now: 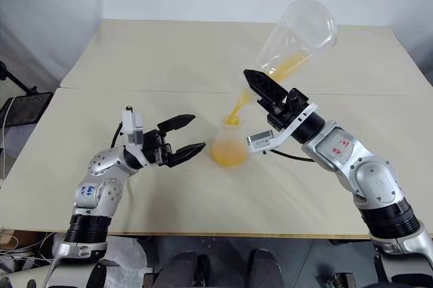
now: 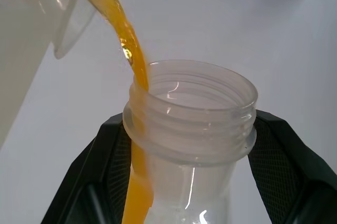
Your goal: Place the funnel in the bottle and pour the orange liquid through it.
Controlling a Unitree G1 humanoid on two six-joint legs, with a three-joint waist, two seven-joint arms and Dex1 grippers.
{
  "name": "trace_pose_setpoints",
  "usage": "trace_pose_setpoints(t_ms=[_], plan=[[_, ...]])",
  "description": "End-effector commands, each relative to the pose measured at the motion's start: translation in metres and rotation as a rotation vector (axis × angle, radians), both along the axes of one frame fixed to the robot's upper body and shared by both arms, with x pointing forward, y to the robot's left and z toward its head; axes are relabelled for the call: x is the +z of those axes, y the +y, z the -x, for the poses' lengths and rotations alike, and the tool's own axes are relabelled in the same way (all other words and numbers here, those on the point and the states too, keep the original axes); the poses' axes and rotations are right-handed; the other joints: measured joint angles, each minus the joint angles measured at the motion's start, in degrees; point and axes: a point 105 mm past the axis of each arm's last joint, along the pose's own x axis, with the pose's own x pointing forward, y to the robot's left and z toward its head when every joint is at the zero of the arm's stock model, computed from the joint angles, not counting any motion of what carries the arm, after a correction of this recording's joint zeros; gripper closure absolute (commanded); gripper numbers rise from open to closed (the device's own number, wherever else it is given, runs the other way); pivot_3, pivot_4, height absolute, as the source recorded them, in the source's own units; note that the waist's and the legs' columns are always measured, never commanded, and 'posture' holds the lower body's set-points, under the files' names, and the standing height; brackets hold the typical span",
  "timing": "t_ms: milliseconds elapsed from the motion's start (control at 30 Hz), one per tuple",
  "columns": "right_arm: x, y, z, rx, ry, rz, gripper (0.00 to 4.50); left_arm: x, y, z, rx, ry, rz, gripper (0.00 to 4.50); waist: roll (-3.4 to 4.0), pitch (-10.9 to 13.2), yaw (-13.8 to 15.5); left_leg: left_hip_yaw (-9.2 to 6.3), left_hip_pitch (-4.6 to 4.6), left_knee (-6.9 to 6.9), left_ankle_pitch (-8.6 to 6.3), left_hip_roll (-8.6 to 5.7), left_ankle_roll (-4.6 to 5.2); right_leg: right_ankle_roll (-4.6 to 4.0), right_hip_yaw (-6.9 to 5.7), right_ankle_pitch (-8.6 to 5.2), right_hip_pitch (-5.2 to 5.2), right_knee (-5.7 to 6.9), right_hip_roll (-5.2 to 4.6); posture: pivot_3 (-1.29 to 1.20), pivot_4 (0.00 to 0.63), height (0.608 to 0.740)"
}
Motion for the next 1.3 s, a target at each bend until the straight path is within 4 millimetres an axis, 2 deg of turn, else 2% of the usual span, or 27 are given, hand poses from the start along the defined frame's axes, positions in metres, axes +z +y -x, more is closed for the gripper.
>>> trace_pose_setpoints(t_ms=[33, 667, 1033, 1233, 1300], plan=[[0.017, -0.002, 0.004, 0.009, -0.071, -0.010, 1.77, 0.010, -0.001, 0.002, -0.001, -0.052, 0.009, 0.00, 0.00, 0.00, -0.01, 0.00, 0.00, 0.00, 0.00, 0.00, 0.00, 0.00, 0.00, 0.00, 0.00, 0.00, 0.00, 0.00, 0.150, 0.740], [0.017, -0.004, 0.002, 0.005, -0.069, -0.030, 1.77, 0.012, 0.000, 0.001, -0.001, -0.054, 0.008, 0.00, 0.00, 0.00, -0.01, 0.00, 0.00, 0.00, 0.00, 0.00, 0.00, 0.00, 0.00, 0.00, 0.00, 0.00, 0.00, 0.00, 0.150, 0.740], [0.007, 0.003, 0.005, 0.025, -0.029, -0.044, 1.77, 0.012, 0.000, 0.001, 0.001, -0.056, 0.009, 0.00, 0.00, 0.00, -0.01, 0.00, 0.00, 0.00, 0.00, 0.00, 0.00, 0.00, 0.00, 0.00, 0.00, 0.00, 0.00, 0.00, 0.150, 0.740], [0.006, 0.002, 0.005, 0.062, 0.086, -0.184, 1.77, 0.012, 0.000, 0.001, 0.000, -0.057, 0.006, 0.00, 0.00, 0.00, 0.01, 0.00, 0.00, 0.00, 0.00, 0.02, -0.01, 0.00, 0.00, 0.00, 0.00, 0.00, 0.02, 0.00, 0.150, 0.740], [0.010, -0.003, 0.006, 0.096, 0.196, -0.360, 1.77, 0.012, 0.000, 0.001, 0.000, -0.056, 0.002, 0.00, -0.02, 0.01, 0.05, -0.01, 0.00, 0.00, 0.00, 0.01, 0.00, 0.00, 0.00, 0.00, 0.01, 0.00, 0.02, 0.00, 0.150, 0.740]])
